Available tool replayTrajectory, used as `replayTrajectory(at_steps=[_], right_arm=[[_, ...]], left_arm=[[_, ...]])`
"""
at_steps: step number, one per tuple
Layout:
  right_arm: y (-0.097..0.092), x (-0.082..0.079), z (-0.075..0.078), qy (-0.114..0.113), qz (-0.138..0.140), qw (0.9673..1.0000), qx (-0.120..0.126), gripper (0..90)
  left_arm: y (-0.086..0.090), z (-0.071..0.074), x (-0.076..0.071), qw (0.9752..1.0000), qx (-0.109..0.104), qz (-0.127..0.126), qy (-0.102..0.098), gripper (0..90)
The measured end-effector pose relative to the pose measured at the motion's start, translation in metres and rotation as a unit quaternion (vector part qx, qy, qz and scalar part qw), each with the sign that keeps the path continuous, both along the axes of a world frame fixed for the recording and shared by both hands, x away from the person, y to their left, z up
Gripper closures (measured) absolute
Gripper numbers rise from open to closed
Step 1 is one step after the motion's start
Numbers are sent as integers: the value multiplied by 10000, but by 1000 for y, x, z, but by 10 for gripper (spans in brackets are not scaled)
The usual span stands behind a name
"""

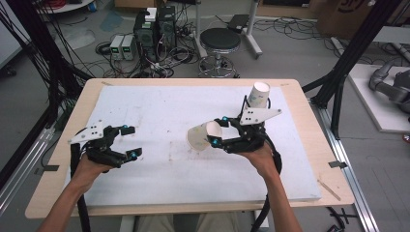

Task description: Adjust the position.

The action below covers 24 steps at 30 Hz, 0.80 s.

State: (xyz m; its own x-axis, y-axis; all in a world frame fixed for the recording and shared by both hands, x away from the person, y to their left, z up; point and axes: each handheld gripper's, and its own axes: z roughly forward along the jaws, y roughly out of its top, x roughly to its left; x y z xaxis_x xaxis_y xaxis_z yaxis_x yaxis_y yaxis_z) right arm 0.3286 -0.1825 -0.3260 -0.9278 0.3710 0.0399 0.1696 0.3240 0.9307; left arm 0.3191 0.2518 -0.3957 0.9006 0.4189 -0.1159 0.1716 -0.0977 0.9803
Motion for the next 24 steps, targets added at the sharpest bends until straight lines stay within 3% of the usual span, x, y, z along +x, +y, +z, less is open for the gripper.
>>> replayTrajectory(at_steps=[15, 24], right_arm=[[7, 2, -1, 67, 213, 9997, 11, 381], [13, 3, -2, 119, 383, 9992, 74, 381]], left_arm=[[-29, 17, 13, 9982, -53, -586, -118, 104], [-57, 20, 19, 9937, 6, -1115, -72, 103]])
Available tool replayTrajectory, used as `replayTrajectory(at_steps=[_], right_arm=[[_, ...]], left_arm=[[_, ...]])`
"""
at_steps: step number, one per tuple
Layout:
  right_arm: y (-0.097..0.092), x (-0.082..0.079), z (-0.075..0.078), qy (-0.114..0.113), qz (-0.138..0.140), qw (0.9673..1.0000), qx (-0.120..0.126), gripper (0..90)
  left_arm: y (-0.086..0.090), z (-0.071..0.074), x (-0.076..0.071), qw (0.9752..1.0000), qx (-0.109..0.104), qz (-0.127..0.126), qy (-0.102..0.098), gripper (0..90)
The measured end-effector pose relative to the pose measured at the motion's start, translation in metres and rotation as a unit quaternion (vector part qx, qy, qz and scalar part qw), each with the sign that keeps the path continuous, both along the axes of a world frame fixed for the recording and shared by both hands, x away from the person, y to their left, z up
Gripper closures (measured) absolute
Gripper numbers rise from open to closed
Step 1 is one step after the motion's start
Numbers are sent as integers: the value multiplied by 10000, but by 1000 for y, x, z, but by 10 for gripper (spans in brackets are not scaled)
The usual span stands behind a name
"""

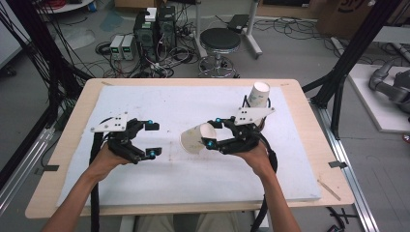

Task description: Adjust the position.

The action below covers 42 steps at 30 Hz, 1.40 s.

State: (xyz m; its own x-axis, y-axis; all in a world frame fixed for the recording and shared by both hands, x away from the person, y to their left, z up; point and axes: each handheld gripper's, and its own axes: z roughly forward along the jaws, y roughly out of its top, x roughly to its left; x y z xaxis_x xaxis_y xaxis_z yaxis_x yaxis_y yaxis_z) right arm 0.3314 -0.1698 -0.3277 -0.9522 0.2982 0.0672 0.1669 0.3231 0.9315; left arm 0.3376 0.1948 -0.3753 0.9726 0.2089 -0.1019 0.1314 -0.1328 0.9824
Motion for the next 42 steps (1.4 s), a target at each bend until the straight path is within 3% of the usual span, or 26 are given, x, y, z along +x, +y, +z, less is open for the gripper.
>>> replayTrajectory(at_steps=[10, 24, 42], right_arm=[[6, -1, 0, 27, 180, 9998, 70, 381], [13, -1, 0, 20, 354, 9993, 142, 381], [20, -3, -3, 45, 576, 9980, 250, 381]], left_arm=[[-26, 6, 7, 9993, 9, -381, 49, 103], [-55, 8, 9, 9975, 30, -706, 37, 103], [-68, 3, 13, 9957, 108, -916, 121, 103]])
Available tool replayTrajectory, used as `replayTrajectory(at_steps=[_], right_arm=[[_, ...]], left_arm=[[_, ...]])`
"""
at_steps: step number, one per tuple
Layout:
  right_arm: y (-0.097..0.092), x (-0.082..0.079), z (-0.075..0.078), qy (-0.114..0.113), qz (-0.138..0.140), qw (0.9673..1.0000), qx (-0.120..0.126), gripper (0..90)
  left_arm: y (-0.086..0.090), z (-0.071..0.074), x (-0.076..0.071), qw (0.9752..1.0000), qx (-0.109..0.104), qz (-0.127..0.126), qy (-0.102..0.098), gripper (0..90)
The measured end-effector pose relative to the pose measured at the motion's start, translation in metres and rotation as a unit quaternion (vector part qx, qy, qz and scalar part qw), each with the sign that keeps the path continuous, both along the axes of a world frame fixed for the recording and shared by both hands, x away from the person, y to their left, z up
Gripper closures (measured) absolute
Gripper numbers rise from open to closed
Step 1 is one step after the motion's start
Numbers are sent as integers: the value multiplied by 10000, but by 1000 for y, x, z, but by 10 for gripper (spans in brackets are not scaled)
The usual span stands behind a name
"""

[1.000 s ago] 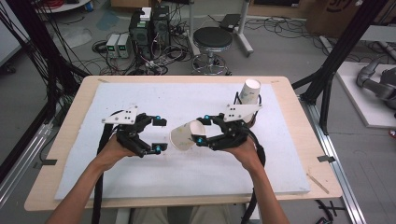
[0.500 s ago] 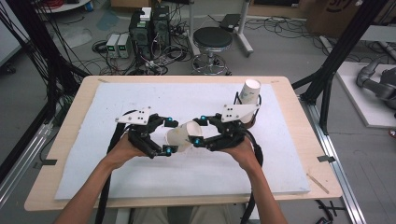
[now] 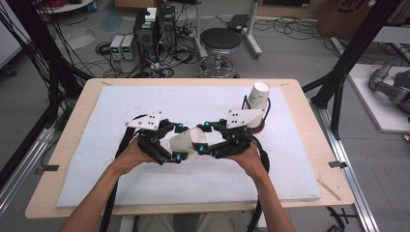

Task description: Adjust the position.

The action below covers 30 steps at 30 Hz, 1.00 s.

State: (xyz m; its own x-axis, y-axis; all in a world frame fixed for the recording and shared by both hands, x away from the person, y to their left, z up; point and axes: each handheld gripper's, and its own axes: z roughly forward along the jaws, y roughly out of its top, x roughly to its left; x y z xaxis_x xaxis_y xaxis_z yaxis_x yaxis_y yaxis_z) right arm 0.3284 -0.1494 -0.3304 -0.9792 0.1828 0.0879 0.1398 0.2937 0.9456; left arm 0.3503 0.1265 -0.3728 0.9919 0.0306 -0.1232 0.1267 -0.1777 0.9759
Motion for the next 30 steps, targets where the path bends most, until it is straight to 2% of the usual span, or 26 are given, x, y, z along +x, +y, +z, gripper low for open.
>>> replayTrajectory(at_steps=[5, 14, 25, 30], right_arm=[[0, -1, 0, 17, 28, 10000, 56, 381], [-1, -1, 1, 30, 113, 9998, 161, 381], [0, -1, 0, 19, 152, 9998, 160, 381], [-1, -1, 0, 27, 170, 9997, 158, 382]], left_arm=[[-1, -2, 2, 10000, 14, -39, 64, 103], [-3, -4, 2, 9999, 95, -134, 25, 117], [-1, -3, -1, 9993, 71, -348, -87, 246], [0, -3, -2, 9993, 61, -347, -123, 278]])
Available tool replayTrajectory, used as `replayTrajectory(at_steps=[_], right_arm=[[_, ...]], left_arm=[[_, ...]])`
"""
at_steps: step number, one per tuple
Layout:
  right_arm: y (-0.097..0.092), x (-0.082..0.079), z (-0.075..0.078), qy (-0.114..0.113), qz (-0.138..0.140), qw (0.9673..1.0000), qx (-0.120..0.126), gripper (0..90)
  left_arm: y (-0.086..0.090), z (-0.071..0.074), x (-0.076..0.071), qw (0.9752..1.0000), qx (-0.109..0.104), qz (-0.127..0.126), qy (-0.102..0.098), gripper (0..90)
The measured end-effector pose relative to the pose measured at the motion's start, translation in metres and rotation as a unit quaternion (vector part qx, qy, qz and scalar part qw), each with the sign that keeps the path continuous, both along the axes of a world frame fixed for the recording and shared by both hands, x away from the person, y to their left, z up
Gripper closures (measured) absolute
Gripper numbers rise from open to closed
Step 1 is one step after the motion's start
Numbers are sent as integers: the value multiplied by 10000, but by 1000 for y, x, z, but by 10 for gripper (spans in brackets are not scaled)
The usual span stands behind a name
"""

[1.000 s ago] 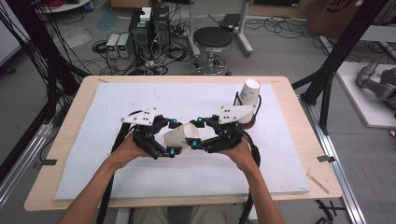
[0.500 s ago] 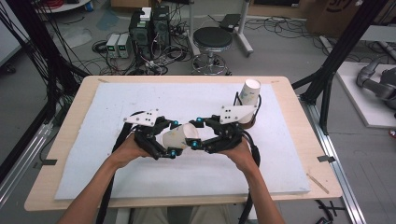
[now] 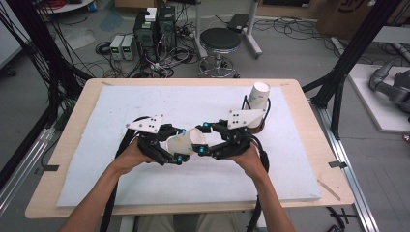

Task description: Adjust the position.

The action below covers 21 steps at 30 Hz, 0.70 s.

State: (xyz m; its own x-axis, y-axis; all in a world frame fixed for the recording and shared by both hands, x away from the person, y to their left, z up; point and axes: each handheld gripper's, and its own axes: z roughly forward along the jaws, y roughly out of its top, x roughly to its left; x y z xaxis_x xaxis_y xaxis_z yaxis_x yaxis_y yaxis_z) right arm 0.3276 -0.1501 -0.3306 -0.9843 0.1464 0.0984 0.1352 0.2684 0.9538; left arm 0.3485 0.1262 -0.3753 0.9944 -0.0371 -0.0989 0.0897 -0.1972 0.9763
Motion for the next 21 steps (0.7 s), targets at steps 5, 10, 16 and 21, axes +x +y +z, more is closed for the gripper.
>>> replayTrajectory(at_steps=[5, 10, 16, 21], right_arm=[[0, 0, 0, 9, 15, 10000, -12, 381], [1, -1, -1, -34, 7, 10000, -22, 271], [0, 0, -1, 112, -53, 9999, -53, 139], [-3, 0, -1, 126, -77, 9999, -69, 138]], left_arm=[[0, 0, -1, 10000, 25, 3, -53, 301], [0, 1, -1, 10000, 44, 10, -84, 316], [1, 0, 0, 9999, 65, 40, -83, 316], [2, 1, 0, 9999, 64, 59, -92, 318]])
